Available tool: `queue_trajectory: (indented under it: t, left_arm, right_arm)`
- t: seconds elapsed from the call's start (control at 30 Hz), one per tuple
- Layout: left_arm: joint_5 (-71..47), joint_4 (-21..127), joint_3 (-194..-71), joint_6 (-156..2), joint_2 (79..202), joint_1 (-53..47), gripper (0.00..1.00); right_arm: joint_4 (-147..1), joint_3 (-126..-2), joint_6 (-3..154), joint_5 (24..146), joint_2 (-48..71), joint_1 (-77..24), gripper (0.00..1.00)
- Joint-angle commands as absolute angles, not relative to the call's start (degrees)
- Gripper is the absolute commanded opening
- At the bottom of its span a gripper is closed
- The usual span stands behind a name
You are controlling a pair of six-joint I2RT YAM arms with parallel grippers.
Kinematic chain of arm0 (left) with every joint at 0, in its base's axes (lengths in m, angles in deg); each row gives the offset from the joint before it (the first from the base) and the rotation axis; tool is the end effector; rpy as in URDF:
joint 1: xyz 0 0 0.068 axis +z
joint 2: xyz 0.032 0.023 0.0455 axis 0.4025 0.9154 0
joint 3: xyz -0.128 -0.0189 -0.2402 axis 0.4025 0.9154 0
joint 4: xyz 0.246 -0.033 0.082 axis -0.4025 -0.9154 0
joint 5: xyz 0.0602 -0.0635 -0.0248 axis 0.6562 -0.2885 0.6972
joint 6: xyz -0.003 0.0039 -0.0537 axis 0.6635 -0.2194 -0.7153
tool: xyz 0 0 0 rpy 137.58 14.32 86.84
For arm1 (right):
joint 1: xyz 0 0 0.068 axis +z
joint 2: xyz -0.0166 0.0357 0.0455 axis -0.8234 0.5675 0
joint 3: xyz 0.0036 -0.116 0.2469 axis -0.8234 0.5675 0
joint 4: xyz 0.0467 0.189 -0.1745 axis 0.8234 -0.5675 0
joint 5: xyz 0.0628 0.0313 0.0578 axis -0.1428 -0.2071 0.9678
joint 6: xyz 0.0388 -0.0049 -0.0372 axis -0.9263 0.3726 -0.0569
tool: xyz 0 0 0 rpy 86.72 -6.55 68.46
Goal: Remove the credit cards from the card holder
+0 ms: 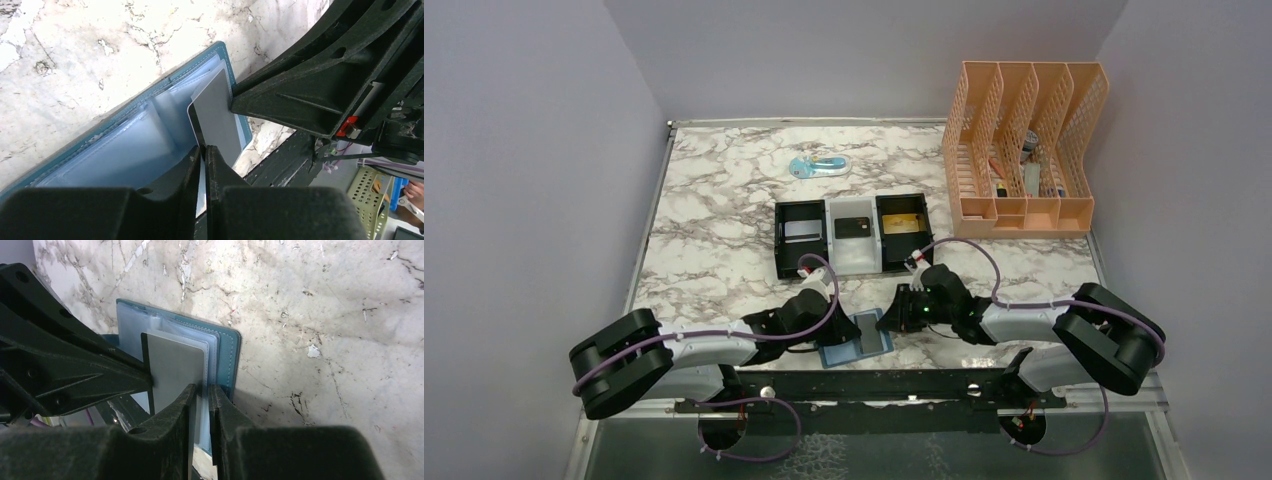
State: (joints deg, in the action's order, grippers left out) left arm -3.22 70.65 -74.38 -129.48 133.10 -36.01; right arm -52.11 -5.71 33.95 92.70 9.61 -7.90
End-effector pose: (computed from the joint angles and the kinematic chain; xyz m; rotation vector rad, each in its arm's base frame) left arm 0.1033 -0.1764 0.1353 -0.0990 2.4314 -1.1391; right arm 0.1414 0.1688 0.1144 -0.1399 2.5528 1.0914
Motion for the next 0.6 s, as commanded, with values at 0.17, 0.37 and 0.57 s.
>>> queue_trajectory:
  t: [0.17, 0.37, 0.57]
  left_arm:
    - [-1.5, 70.7, -73.3, -130.8, 129.4, -36.3, 0.06]
    - [0.3, 63.4, -75.5, -129.3, 127.8, -36.3, 0.06]
    - [1.0, 62.4, -74.8, -129.5, 126.1, -36.3, 0.06]
  right_arm:
    - [-60.1, -3.9, 35.1, 89.2, 12.6, -7.6, 0.17]
    - [-60.2, -4.3, 35.4, 89.3, 12.5, -7.6, 0.17]
    - [-60.5, -4.7, 35.7, 89.6, 11.9, -7.6, 0.16]
